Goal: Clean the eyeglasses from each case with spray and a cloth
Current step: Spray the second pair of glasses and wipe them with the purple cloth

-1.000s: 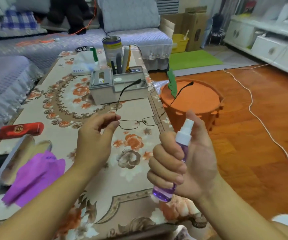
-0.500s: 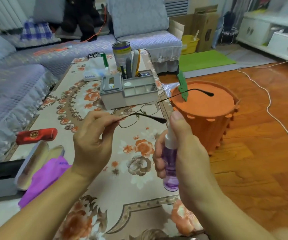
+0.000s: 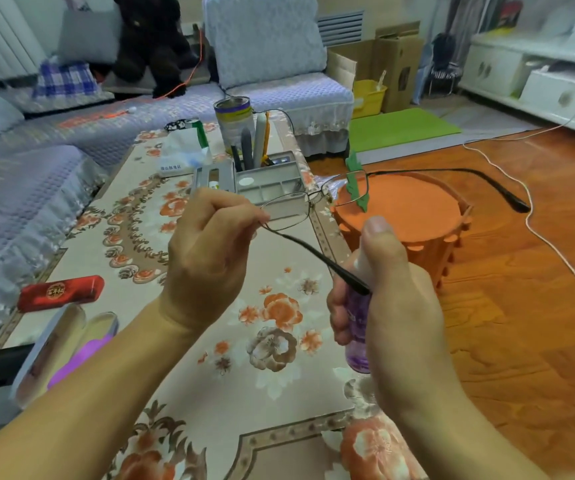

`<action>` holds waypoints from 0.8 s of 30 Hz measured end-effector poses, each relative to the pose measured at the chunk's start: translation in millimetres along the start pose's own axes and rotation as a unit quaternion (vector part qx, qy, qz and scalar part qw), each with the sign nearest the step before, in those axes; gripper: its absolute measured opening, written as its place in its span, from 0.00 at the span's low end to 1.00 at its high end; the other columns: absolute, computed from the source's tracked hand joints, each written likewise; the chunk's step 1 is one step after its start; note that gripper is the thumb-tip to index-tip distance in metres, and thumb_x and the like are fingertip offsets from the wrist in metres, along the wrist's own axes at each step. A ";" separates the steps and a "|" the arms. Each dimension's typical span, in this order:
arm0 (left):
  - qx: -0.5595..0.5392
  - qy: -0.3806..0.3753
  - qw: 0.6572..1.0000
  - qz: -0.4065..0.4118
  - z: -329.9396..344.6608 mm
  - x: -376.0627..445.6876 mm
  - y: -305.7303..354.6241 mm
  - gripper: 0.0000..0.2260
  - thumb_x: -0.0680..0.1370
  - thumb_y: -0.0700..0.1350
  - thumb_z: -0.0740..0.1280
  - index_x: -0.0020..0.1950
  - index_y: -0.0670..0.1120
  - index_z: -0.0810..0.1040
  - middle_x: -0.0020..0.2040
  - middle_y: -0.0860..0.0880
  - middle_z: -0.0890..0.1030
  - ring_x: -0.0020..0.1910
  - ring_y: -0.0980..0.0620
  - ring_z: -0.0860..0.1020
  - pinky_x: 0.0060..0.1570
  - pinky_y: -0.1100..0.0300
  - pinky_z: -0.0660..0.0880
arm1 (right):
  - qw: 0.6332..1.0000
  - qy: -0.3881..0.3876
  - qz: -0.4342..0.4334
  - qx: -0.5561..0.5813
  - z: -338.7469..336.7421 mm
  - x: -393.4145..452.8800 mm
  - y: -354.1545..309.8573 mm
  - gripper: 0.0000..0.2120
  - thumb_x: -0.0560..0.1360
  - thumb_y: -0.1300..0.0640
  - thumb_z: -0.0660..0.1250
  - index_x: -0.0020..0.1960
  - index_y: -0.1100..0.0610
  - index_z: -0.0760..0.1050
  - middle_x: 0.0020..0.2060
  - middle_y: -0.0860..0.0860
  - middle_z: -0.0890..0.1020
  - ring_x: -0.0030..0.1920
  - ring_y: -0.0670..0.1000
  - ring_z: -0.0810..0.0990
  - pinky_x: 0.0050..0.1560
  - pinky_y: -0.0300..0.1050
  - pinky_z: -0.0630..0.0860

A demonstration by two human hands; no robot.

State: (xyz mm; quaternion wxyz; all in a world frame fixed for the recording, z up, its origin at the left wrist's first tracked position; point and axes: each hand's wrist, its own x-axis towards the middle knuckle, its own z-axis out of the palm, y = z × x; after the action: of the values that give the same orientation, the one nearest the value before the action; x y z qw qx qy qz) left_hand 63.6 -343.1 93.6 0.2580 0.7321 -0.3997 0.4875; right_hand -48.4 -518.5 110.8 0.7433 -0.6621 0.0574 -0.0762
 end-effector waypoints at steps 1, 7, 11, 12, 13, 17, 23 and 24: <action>-0.001 0.001 1.000 0.001 1.2 0.6 1.1 0.03 0.82 0.34 0.66 0.54 0.39 0.75 0.42 0.36 0.79 0.44 0.46 0.75 0.48 0.64 0.73 | 1.000 0.002 -0.010 -0.009 -1.1 0.6 -0.3 0.37 0.71 0.27 0.54 0.34 0.63 0.72 0.24 0.53 0.74 0.26 0.50 0.71 0.28 0.47 0.69; 0.021 0.000 1.000 -0.010 5.3 -0.6 5.8 0.03 0.81 0.34 0.66 0.51 0.35 0.79 0.41 0.35 0.79 0.44 0.46 0.74 0.54 0.70 0.69 | 0.999 0.015 -0.020 -0.023 -11.2 -1.1 -0.2 0.31 0.74 0.34 0.53 0.29 0.59 0.73 0.23 0.53 0.73 0.25 0.50 0.70 0.30 0.46 0.65; 0.027 -0.001 0.999 -0.036 3.3 1.5 6.7 0.07 0.82 0.34 0.65 0.49 0.31 0.80 0.42 0.34 0.79 0.44 0.46 0.75 0.51 0.68 0.72 | 0.998 0.039 -0.040 -0.006 -20.9 1.9 -1.2 0.35 0.72 0.28 0.54 0.32 0.62 0.70 0.24 0.53 0.73 0.26 0.51 0.70 0.26 0.45 0.67; 0.028 0.001 0.999 -0.042 3.1 2.5 7.4 0.08 0.82 0.35 0.64 0.49 0.31 0.80 0.42 0.34 0.79 0.44 0.45 0.75 0.50 0.67 0.73 | 0.998 0.050 -0.048 -0.005 -23.8 3.8 -1.3 0.36 0.71 0.27 0.54 0.33 0.62 0.70 0.24 0.53 0.73 0.26 0.51 0.70 0.25 0.43 0.66; 0.029 0.004 0.998 -0.046 2.7 3.7 8.0 0.09 0.82 0.35 0.64 0.49 0.30 0.80 0.42 0.34 0.79 0.44 0.45 0.75 0.49 0.66 0.73 | 0.996 0.062 -0.056 -0.008 -26.8 6.1 -1.3 0.37 0.71 0.27 0.54 0.33 0.63 0.70 0.24 0.53 0.73 0.26 0.51 0.70 0.24 0.42 0.65; 0.037 0.005 0.998 -0.051 1.9 6.6 9.8 0.09 0.82 0.34 0.64 0.49 0.30 0.80 0.42 0.35 0.79 0.44 0.45 0.75 0.51 0.67 0.72 | 0.992 0.104 -0.072 -0.031 -40.9 15.4 -1.7 0.37 0.71 0.26 0.54 0.33 0.62 0.71 0.24 0.52 0.74 0.26 0.51 0.71 0.29 0.45 0.66; 0.045 0.002 0.997 -0.061 2.4 7.2 11.6 0.06 0.80 0.32 0.65 0.49 0.30 0.80 0.43 0.35 0.79 0.45 0.44 0.76 0.51 0.68 0.71 | 0.988 0.118 -0.087 -0.054 -50.3 17.3 -3.2 0.34 0.74 0.30 0.54 0.29 0.58 0.73 0.22 0.53 0.73 0.24 0.51 0.69 0.32 0.47 0.63; 0.049 0.004 0.997 -0.062 2.5 7.5 11.7 0.05 0.80 0.32 0.66 0.49 0.30 0.80 0.43 0.35 0.79 0.45 0.44 0.76 0.51 0.67 0.72 | 0.988 0.118 -0.086 -0.053 -50.6 17.0 -3.0 0.32 0.75 0.31 0.54 0.28 0.57 0.73 0.22 0.53 0.73 0.24 0.51 0.69 0.32 0.47 0.63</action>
State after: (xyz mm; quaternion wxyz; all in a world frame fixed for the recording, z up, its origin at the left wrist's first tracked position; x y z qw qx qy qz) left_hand 56.6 -353.9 99.4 0.2526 0.7653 -0.3283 0.4927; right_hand -41.2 -571.5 108.2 0.6863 -0.6891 0.0914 -0.2141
